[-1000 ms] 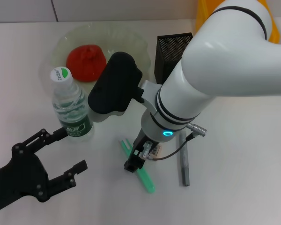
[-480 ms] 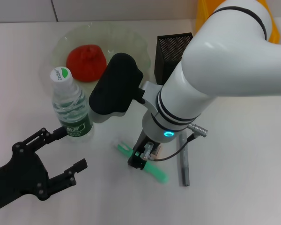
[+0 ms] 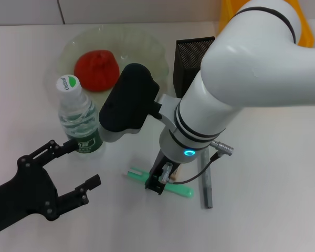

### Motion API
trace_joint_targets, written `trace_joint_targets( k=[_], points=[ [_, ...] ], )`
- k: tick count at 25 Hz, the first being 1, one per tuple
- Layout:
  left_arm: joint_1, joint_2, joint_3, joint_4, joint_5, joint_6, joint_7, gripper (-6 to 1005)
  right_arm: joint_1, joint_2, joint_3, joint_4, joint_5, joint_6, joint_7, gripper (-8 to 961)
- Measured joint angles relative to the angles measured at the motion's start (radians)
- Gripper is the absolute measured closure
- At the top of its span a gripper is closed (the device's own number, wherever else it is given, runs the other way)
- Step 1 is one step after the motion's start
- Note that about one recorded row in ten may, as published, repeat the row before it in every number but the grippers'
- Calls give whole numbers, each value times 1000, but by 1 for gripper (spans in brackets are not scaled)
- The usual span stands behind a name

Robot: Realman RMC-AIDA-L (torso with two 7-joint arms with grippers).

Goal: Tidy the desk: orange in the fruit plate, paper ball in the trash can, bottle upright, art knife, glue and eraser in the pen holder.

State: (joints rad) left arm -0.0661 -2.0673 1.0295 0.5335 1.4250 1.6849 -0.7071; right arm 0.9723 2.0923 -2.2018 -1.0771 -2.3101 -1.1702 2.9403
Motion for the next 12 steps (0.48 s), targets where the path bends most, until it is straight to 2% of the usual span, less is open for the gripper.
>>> trace_joint_targets(
  k=[4,7,12],
  points=[
    [-1,0,0,0,0,0,0,202,-24,0,28,-47,-9,-17,-4,787],
    [-1,1,0,-1,0,3,0,202,-52,-3,83,-90,-15,-42,-20,787],
    [0,2,-3,0,-6,8,0,202,-145,-7,239,-223,-104,-102,-41,787]
  ],
)
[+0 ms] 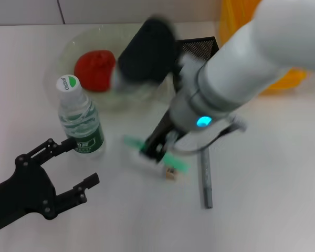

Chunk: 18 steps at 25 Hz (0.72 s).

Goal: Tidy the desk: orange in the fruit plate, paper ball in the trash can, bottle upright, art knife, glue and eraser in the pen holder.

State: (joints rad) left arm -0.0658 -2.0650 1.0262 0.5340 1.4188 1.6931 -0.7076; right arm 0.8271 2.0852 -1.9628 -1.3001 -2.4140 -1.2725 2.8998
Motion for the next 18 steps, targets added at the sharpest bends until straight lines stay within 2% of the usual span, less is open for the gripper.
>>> trace_joint_targets(
  k=[3,5,8,11,12,13,17,18],
  points=[
    [0,0,-2,4,0,4,-8,202,-104,-1,147,-160,-85,-22,-17,787],
    [-1,1,-1,4,3,6,-12,202,-189,-1,237,-274,-93,15,-64,786],
    [-5,3,7,2,8,8,-22,202,-352,-1,323,-404,-21,197,-208,786],
    [-13,7,7,2,58,9,-71,202,-508,-1,338,-433,179,444,-450,786],
    [-17,7,5,4,81,9,-93,202,-569,0,338,-404,360,567,-657,786],
    [-17,7,5,4,81,9,-93,202,-569,0,338,-404,360,567,-657,786],
    [-27,8,3,7,119,10,-132,202,-608,1,338,-249,771,648,-1120,786],
    [-60,9,2,10,193,11,-205,202,-609,2,340,-206,858,652,-1220,786]
  ],
)
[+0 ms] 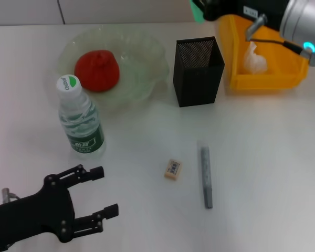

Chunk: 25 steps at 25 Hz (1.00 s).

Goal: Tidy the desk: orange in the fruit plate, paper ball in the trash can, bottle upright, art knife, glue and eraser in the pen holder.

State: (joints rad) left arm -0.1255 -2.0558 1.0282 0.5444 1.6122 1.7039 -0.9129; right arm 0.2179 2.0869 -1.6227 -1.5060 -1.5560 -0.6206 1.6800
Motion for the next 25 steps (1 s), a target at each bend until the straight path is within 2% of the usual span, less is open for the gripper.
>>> trace_joint_targets(
  k=[5,8,11,17,25],
  points=[
    [-27,-4,-1,0,19,-5,-22,202,1,0,21,232,502,-91,-545,787],
    [-32,-5,-1,0,20,-6,-24,202,1,-1,52,362,702,-190,-720,786],
    [-37,-5,-1,1,20,-6,-29,202,25,-2,91,489,776,-252,-773,786],
    [-39,-6,-1,2,21,-1,-31,202,160,-4,201,808,803,-408,-796,772],
    [-39,-6,-1,3,21,-1,-31,202,273,-8,222,980,793,-421,-808,710]
  ],
)
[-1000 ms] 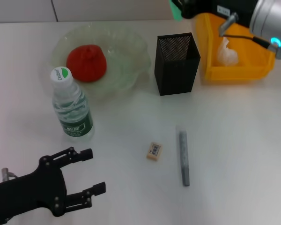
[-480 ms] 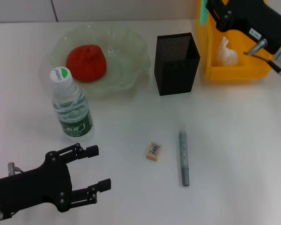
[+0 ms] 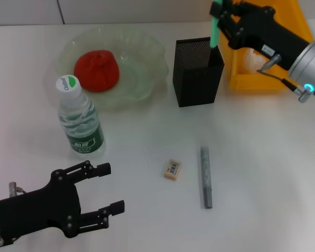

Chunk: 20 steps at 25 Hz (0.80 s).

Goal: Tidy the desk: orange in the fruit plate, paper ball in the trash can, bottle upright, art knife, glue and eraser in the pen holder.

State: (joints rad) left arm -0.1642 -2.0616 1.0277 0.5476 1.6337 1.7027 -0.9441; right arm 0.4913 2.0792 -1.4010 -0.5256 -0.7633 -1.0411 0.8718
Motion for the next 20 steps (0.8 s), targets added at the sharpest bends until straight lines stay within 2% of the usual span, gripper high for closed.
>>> trace_joint_targets(
  k=[8,12,14,16,18,20],
  points=[
    [0,0,0,7,0,-2,-1,202,-3,3,1,9,-31,-7,-23,648],
    [0,2,0,8,0,-3,-1,202,-61,1,-3,-79,-34,-41,20,598],
    [1,5,-1,8,0,1,-1,202,-132,0,-4,-209,-82,-61,127,573],
    [2,6,-1,8,0,1,-1,202,-203,-1,11,-386,-195,-64,296,499],
    [4,6,-2,8,0,0,-1,202,-265,5,47,-583,-395,-63,537,424],
    [4,6,-3,8,0,1,-1,202,-296,11,94,-755,-599,-82,768,368]
  ],
)
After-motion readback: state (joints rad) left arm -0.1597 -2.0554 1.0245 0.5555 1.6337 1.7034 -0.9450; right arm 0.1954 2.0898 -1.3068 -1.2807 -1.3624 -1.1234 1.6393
